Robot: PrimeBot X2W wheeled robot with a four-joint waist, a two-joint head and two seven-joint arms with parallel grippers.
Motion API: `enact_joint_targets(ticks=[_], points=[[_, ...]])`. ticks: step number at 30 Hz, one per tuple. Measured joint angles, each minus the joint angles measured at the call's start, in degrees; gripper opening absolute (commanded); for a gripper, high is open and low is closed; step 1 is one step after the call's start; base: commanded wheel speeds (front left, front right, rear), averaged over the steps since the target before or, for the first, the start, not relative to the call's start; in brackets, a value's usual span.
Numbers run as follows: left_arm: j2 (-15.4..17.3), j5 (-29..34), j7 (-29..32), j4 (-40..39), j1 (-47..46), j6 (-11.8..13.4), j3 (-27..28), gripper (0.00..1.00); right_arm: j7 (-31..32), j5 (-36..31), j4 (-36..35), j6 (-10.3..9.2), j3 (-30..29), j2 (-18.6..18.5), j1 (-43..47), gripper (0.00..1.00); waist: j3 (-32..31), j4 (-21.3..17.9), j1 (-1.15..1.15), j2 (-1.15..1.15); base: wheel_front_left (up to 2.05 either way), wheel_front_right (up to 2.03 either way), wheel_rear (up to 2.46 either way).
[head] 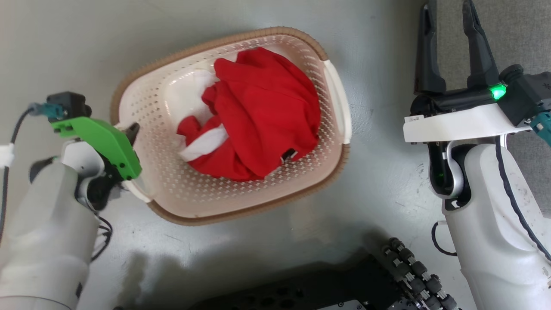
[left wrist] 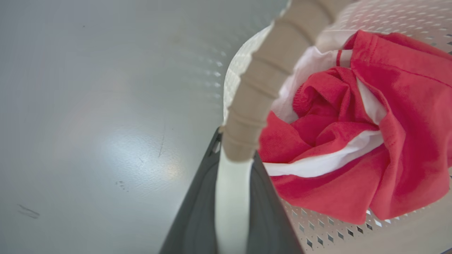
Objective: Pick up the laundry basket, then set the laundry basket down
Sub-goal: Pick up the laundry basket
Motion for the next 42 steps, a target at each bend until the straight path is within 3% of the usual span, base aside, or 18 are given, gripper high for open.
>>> enact_joint_targets(ticks=[12,31,32,33,42], points=[[5.87,2.47,2.99,0.38,-4.29,0.0,-2.89,0.0,0.0,3.58,0.43,0.02,2.02,0.13,-0.04,1.0,-0.88,-1.06,0.0,0.0,0.0,0.0,0.0],[5.77,-1.16,5.86,4.08,-7.26,0.18,-2.65,0.0,0.0,4.11,0.64,-0.01,2.07,0.13,-0.02,1.0,-0.7,-3.0,0.0,0.0,0.0,0.0,0.0],[5.76,-1.18,5.86,4.13,-7.32,0.18,-2.68,0.26,0.0,4.1,0.69,-0.01,2.08,0.13,-0.02,1.0,-0.69,-2.95,0.0,0.0,0.0,0.0,0.0],[5.63,-1.4,5.81,4.15,-7.38,0.16,-2.64,0.98,0.0,4.1,0.74,-0.01,2.08,0.13,-0.02,1.0,-0.69,-2.9,0.0,0.0,0.0,0.0,0.0],[3.57,-2.68,1.57,1.91,-8.71,0.16,-4.47,1.0,-0.01,3.82,1.49,-0.07,1.3,0.15,-0.02,1.0,-0.96,-1.99,0.0,0.0,0.0,0.0,0.0]])
